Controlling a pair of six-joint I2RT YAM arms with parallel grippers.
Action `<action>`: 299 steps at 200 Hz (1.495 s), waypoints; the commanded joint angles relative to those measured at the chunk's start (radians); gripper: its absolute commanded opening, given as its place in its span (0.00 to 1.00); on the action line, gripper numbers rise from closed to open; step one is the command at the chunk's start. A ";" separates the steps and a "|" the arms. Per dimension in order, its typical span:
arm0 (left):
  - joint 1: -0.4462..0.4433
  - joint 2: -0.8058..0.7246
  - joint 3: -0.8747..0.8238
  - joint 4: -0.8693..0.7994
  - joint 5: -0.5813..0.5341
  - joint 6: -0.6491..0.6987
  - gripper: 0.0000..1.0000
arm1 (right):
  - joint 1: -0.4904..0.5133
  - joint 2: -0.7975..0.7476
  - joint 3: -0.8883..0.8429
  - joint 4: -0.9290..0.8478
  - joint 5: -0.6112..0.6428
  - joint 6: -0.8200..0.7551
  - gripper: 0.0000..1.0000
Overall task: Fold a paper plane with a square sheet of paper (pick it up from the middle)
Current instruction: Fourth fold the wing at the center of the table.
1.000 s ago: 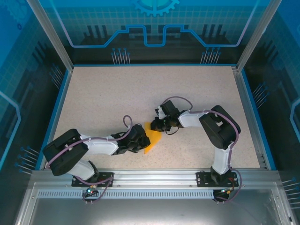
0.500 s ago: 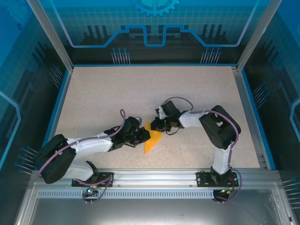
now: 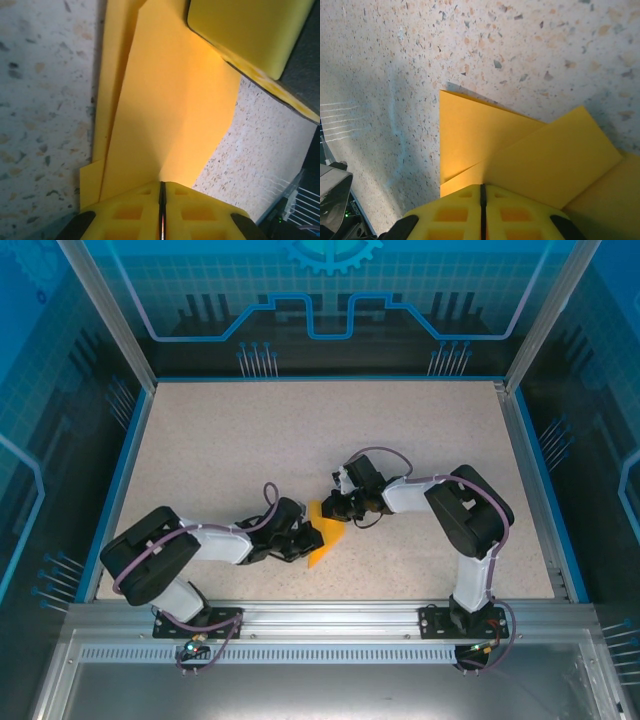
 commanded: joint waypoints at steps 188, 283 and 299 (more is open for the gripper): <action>-0.018 -0.438 0.058 -0.535 -0.172 0.190 0.25 | -0.026 -0.235 -0.024 -0.137 0.080 -0.060 0.24; 0.006 -0.151 0.285 -0.623 -0.265 0.316 0.35 | -0.063 -0.340 -0.198 -0.142 0.088 -0.023 0.37; 0.005 -0.114 0.305 -0.630 -0.271 0.327 0.37 | -0.059 -0.333 -0.215 -0.117 0.077 -0.005 0.38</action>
